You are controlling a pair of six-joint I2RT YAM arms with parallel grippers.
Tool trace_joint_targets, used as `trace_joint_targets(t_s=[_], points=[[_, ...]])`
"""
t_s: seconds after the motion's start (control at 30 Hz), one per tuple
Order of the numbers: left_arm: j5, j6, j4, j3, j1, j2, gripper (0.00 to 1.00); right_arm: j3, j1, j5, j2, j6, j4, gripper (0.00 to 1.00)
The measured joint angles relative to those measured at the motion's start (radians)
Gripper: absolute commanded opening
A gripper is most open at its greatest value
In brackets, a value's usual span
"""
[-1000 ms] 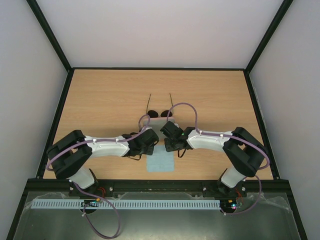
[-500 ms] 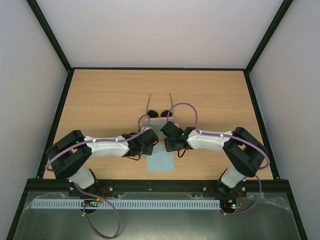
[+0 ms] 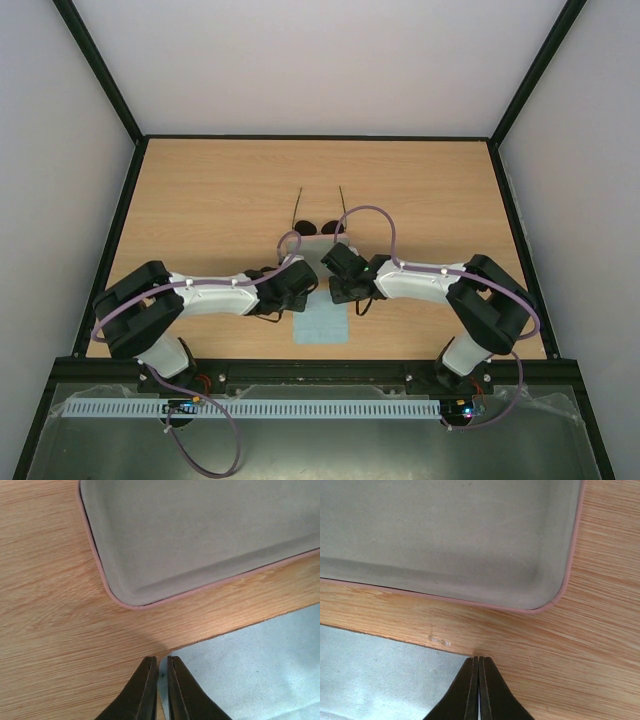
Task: Organize the sunglasses
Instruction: Fold the glasses cleaning cloth at the center of the board.
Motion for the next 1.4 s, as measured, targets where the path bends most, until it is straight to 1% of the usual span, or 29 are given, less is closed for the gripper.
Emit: trace_joint_targets(t_s=[0.1,0.43,0.67,1.03,1.4], points=[[0.004,0.0,0.004,-0.001,-0.005,0.0,0.02,0.0,0.0,0.0,0.0,0.0,0.0,0.01],[0.006,-0.002,0.004,-0.003,-0.005,-0.003,0.02,-0.001,0.0,-0.005,-0.004,0.0,0.0,0.01],[0.003,-0.001,-0.021,-0.002,-0.002,-0.034,0.02,-0.01,0.0,-0.025,-0.032,-0.002,0.0,0.01],[0.002,0.003,-0.027,0.007,0.013,-0.042,0.02,-0.01,0.0,-0.012,-0.047,-0.002,-0.003,0.01],[0.002,0.019,-0.028,0.017,0.044,-0.043,0.02,0.036,-0.01,0.012,-0.047,-0.037,-0.02,0.01]])
